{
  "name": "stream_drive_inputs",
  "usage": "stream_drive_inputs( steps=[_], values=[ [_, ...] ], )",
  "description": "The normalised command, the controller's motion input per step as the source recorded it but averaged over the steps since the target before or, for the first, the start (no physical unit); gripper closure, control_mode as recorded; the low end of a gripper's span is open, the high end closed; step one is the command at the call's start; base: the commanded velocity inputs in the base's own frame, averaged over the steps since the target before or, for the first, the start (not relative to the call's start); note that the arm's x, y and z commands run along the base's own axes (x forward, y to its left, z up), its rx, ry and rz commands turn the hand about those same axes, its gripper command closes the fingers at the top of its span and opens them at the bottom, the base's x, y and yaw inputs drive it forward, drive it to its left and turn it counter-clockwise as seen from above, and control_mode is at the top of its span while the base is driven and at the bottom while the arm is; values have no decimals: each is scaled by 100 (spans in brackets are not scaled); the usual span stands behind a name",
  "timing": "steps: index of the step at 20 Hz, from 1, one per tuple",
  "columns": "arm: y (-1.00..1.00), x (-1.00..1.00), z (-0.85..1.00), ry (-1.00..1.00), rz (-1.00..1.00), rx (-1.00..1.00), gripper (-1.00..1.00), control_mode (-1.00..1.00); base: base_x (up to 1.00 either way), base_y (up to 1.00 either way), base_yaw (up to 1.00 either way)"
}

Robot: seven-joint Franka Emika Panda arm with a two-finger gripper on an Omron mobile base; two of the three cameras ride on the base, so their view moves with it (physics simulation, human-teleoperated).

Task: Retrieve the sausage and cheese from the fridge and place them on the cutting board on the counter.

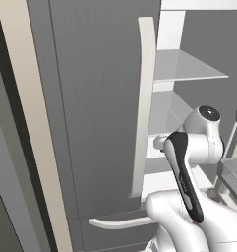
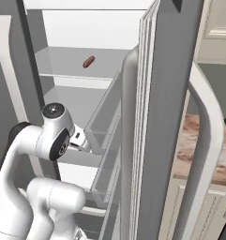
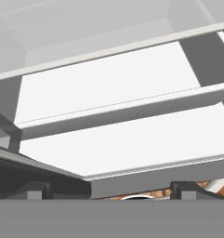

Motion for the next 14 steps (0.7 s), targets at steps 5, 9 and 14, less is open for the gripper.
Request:
stream_drive_inputs(
  steps=[5,9,14],
  values=[
    [0,0,0,0,0,0,-100,100,2,-2,0],
    [0,0,0,0,0,0,-100,100,0,0,0],
    [0,0,0,0,0,0,-100,100,0,0,0]
  ],
)
